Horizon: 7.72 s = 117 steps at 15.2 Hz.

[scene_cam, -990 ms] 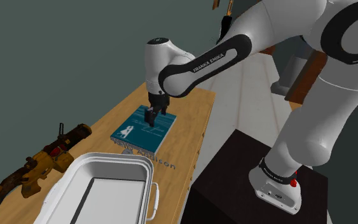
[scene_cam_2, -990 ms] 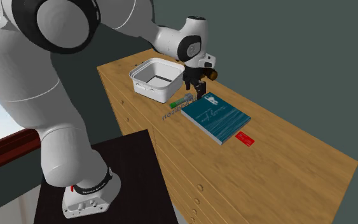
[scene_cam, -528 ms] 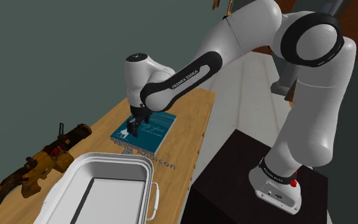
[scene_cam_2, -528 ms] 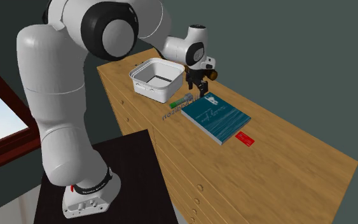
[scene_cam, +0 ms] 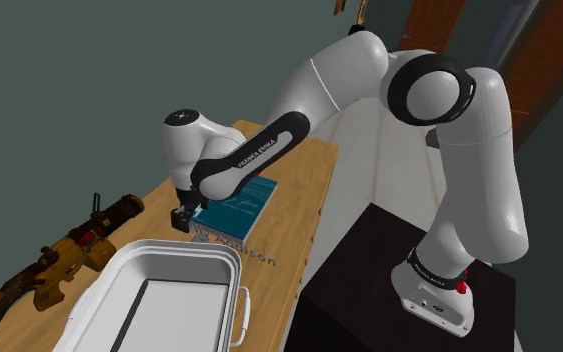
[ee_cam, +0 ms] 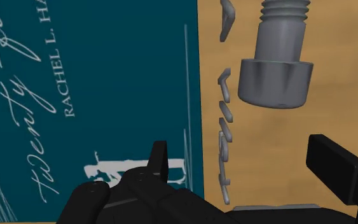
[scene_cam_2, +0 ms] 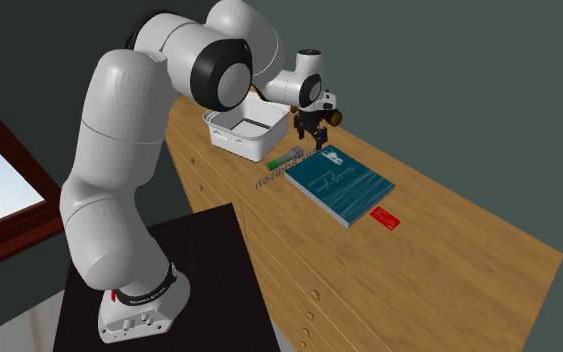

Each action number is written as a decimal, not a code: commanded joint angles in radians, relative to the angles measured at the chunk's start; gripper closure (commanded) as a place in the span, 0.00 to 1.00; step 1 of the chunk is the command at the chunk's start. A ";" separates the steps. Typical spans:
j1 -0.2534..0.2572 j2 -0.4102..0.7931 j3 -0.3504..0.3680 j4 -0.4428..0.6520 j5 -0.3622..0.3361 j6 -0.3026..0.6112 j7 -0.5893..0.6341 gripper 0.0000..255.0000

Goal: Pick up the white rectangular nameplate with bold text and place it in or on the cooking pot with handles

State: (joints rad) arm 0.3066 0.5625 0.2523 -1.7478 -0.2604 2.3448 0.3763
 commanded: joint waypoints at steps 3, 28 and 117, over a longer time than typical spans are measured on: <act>0.006 0.043 -0.010 0.011 -0.014 0.033 0.006 0.00; 0.002 0.025 -0.005 0.017 -0.007 0.010 -0.001 1.00; 0.353 0.165 0.086 0.641 -0.047 -0.509 0.292 0.00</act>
State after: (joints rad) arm 0.6576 0.7344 0.3370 -1.1218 -0.3104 1.8576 0.6707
